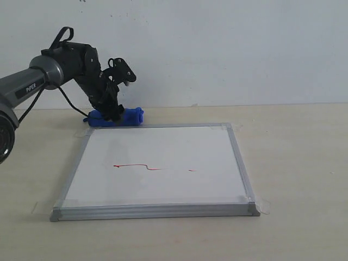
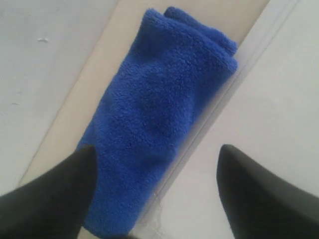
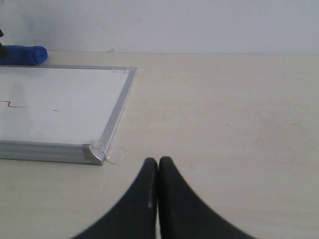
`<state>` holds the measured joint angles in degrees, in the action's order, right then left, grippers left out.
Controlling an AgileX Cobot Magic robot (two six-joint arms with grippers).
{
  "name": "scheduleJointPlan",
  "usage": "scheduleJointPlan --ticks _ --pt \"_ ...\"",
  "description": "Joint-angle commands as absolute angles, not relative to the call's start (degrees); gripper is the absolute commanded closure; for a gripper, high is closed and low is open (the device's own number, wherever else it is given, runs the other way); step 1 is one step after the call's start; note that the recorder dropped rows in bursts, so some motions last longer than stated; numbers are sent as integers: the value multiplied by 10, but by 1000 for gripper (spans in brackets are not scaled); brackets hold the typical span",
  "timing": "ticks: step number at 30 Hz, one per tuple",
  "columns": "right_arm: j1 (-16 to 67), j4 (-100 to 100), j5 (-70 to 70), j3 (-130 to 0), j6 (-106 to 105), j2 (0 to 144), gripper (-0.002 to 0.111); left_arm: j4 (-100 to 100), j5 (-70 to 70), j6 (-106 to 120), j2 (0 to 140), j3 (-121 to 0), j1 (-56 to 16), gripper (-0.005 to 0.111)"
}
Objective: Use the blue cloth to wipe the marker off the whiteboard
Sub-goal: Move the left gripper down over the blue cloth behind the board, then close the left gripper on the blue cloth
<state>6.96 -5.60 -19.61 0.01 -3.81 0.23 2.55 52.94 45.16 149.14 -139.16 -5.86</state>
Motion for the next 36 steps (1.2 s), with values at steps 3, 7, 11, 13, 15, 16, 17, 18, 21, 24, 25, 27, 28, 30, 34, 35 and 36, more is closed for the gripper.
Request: scheduleJointPlan --ticks 3,7,11,13,15,16,17,18,21,24,25,27,28,30,34,35,36 --pt "69 -56 -191 0 -38 0 108 26 494 456 1502 -1395 -60 41" --pt "69 -56 -191 0 -38 0 108 26 481 445 1509 -1395 -60 41" --pt "69 -56 -191 0 -38 0 108 26 470 439 1516 -1396 -60 41" --pt "69 -56 -191 0 -38 0 108 28 465 433 1517 -1396 -59 41" --pt "69 -56 -191 0 -38 0 108 31 462 433 1517 -1396 -59 41" --pt "69 -56 -191 0 -38 0 108 34 460 432 1517 -1396 -59 41" --pt "69 -56 -191 0 -38 0 108 34 459 432 1517 -1396 -59 41" --pt "69 -56 -191 0 -38 0 108 35 457 432 1517 -1396 -59 41" --pt "69 -56 -191 0 -38 0 108 43 452 427 1517 -1396 -59 41" --pt "69 -56 -191 0 -38 0 108 43 449 424 1521 -1396 -58 41" --pt "69 -56 -191 0 -38 0 108 43 447 424 1524 -1396 -58 41" --pt "69 -56 -191 0 -38 0 108 43 444 424 1528 -1396 -58 42" --pt "69 -56 -191 0 -38 0 108 43 443 424 1532 -1396 -58 42" --pt "69 -56 -191 0 -38 0 108 43 438 425 1537 -1396 -58 43" --pt "69 -56 -191 0 -38 0 108 44 433 424 1543 -1396 -55 44" --pt "69 -56 -191 0 -38 0 108 44 432 424 1545 -1396 -55 45" --pt "69 -56 -191 0 -38 0 108 44 432 424 1546 -1396 -53 46"
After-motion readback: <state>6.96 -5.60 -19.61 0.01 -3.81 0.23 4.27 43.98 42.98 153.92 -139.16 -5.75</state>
